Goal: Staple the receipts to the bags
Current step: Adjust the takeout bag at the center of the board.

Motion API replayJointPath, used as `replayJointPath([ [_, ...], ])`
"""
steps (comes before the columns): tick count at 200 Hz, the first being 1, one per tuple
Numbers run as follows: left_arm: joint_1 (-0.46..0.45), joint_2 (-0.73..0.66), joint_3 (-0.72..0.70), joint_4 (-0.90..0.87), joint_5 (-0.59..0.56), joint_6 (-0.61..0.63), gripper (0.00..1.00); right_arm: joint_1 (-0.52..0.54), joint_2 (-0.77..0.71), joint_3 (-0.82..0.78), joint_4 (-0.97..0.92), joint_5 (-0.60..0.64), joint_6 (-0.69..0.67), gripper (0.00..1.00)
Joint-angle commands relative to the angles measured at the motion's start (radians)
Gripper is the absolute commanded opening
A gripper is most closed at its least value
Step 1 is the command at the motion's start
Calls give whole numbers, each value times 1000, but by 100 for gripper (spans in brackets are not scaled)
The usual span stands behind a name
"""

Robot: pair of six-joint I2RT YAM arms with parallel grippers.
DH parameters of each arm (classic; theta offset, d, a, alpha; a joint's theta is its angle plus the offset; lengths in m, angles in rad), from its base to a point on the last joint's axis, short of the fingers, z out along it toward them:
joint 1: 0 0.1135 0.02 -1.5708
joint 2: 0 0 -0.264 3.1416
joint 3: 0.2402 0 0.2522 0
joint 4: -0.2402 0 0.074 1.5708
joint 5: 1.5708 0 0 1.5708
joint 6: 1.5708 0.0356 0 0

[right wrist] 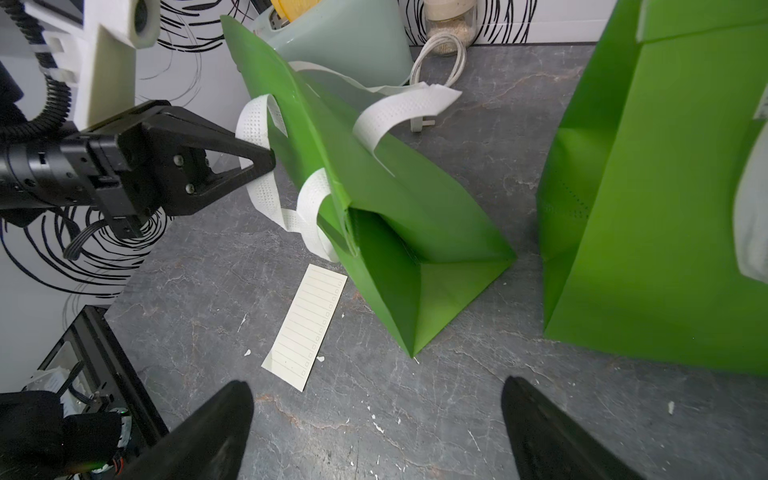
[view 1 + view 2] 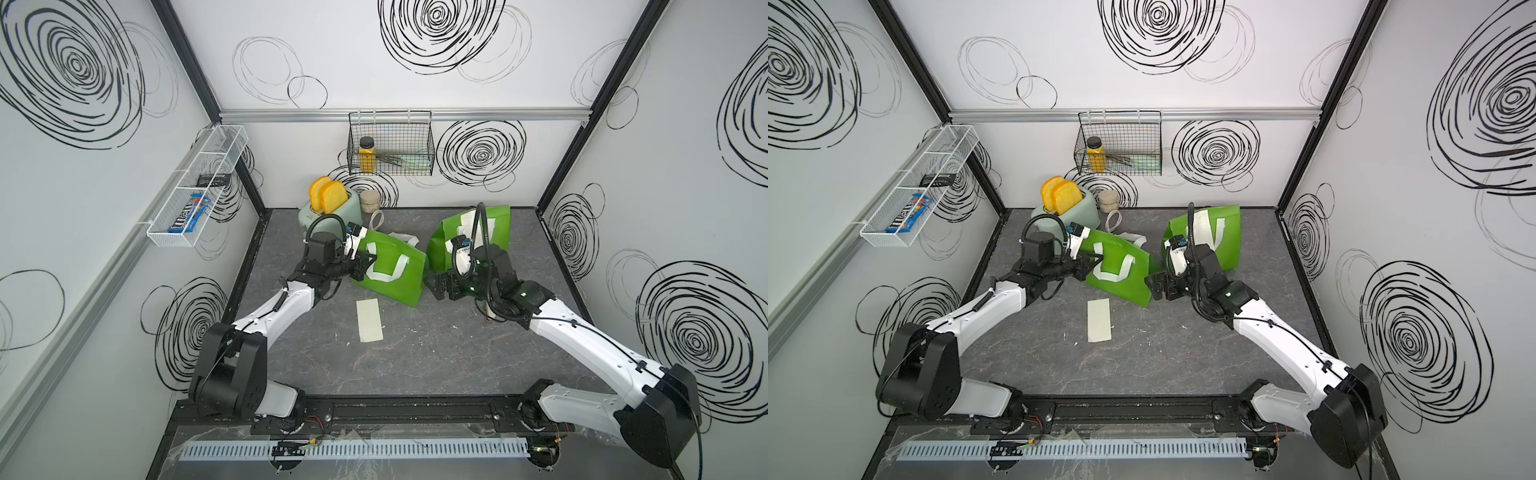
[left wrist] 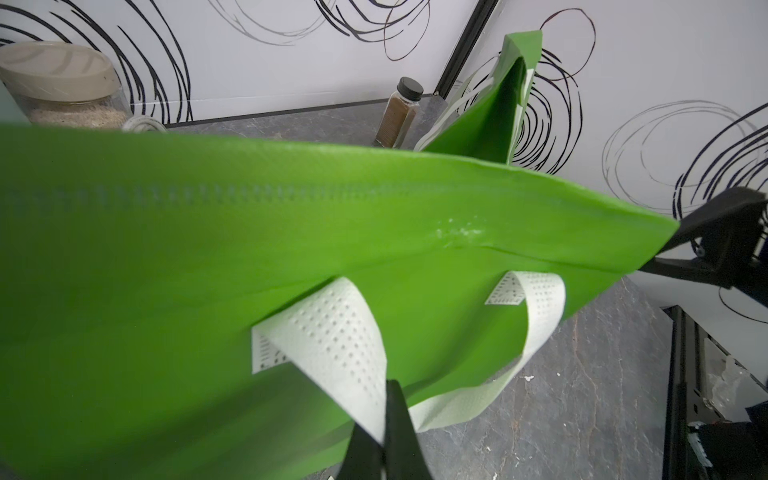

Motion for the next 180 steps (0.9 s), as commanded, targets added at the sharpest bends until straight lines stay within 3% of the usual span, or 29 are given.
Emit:
replayJointPath([
  [1, -8, 3, -2, 34, 32, -1, 2, -8, -29, -45, 75, -5, 42, 97],
  [37, -25, -32, -36, 51, 42, -42, 2, -20, 2, -70, 110, -81, 45, 100],
  [59, -51, -59, -47, 50, 33, -55, 9, -18, 112, -10, 65, -84, 42, 87],
  [84, -71, -73, -55, 36, 15, -52, 13, -18, 203, 77, -11, -66, 51, 89],
  [113, -63, -70, -42, 3, -12, -39, 30, -17, 217, 92, -9, -80, 44, 92],
  [119, -59, -72, -38, -1, -17, -41, 34, -15, 208, 83, 3, -85, 44, 100],
  [140, -53, -103, -38, -10, -56, -43, 44, -6, 176, 42, 54, -97, 51, 97],
  [152, -52, -126, -41, -20, -85, -37, 59, 3, 159, 21, 78, -97, 54, 97],
  [174, -50, -160, -53, -27, -115, -12, 58, 20, 144, 3, 92, -91, 61, 97],
  [180, -46, -161, -55, -28, -125, -6, 53, 23, 142, 2, 93, -90, 63, 97],
])
